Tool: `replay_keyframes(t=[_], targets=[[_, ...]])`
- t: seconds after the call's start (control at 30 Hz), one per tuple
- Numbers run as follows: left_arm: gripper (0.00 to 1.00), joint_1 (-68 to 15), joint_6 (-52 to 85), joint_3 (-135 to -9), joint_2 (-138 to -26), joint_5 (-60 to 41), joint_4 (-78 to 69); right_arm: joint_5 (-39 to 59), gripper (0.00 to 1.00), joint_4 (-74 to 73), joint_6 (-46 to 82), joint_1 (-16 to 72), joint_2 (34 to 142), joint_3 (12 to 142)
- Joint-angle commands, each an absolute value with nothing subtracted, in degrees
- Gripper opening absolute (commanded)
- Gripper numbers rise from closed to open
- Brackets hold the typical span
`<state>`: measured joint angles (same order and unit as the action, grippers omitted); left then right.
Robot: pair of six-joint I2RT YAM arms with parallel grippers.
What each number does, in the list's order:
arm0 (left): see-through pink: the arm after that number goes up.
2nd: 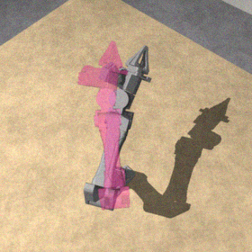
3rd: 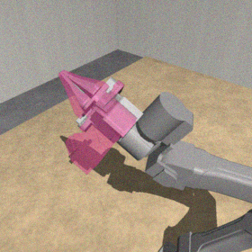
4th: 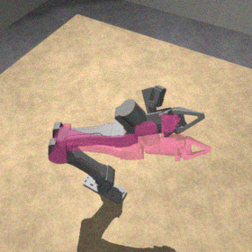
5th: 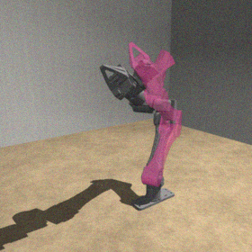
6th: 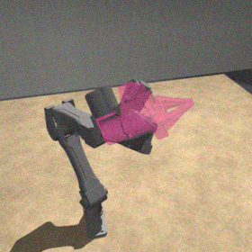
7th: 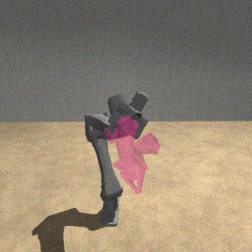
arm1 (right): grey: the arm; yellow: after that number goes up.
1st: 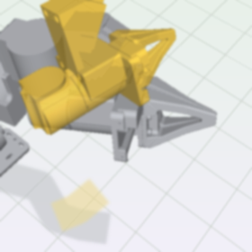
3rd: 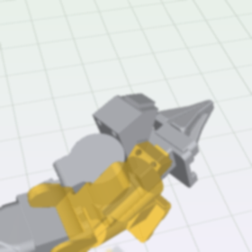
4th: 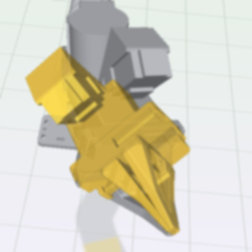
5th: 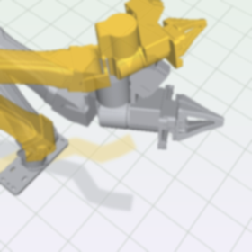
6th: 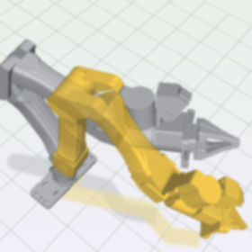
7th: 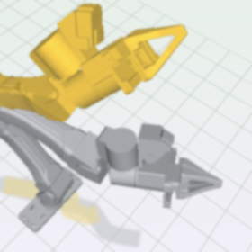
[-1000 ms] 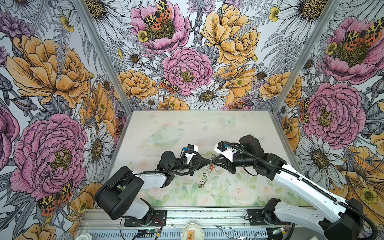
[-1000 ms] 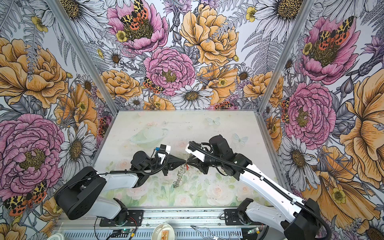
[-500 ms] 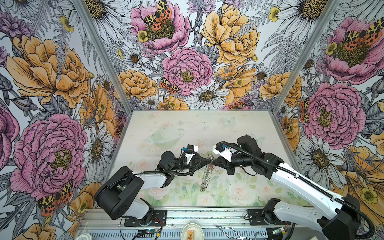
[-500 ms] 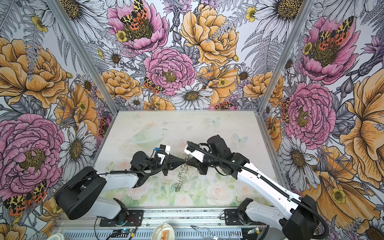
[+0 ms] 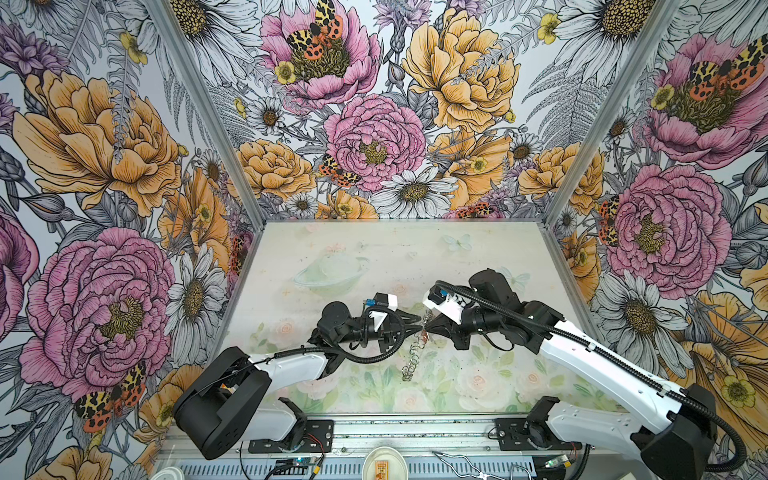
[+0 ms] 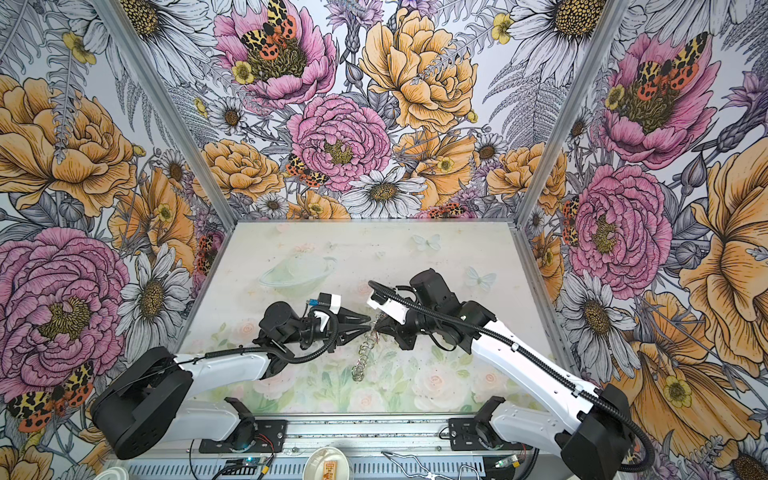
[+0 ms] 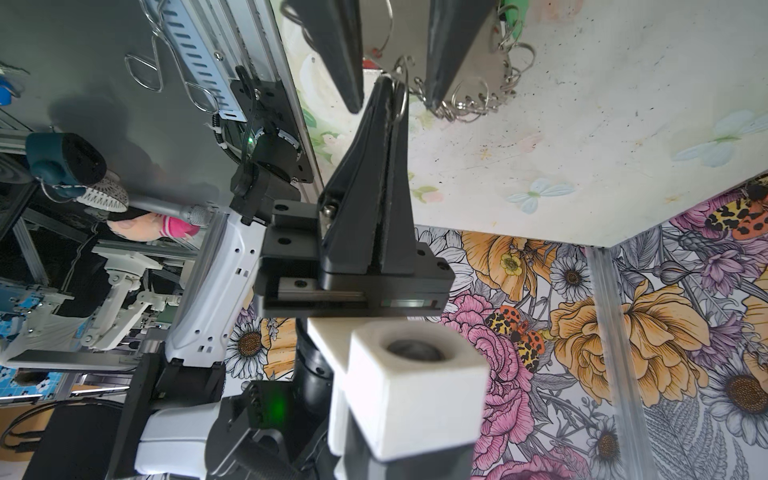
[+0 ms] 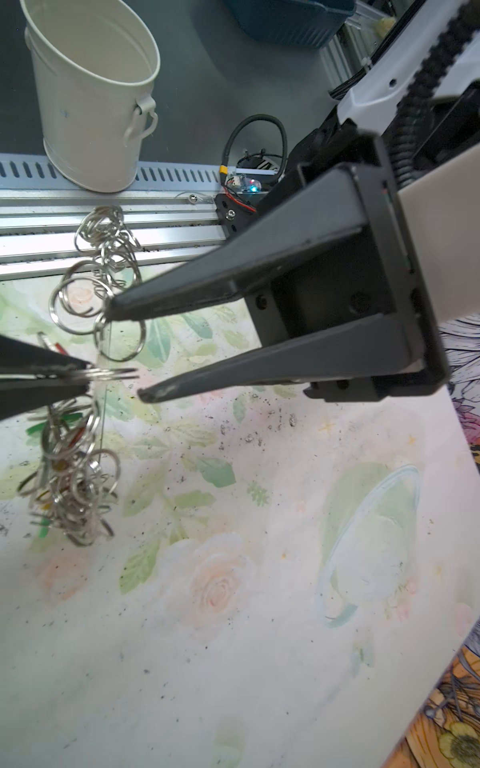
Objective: Put the keys on the keyring
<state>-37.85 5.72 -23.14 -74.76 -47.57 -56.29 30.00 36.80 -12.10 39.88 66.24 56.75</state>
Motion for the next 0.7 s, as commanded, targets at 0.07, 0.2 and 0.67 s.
replay_keyframes(t=[0.07,0.2,0.67], targets=[[0.31,-37.38,0.18,-22.76,-72.64,-44.75,-48.68,25.4,0.0,47.19,-15.46,40.99,70.52,64.73],[0.32,-37.37,-0.81,-22.94,-73.3,-44.46,-47.25,24.93,0.0,50.77,-16.58,41.5,72.51,68.57],[0.36,-36.99,-1.53,-23.47,-74.85,-44.02,-45.92,19.71,0.0,61.41,-19.82,44.29,81.09,79.04]])
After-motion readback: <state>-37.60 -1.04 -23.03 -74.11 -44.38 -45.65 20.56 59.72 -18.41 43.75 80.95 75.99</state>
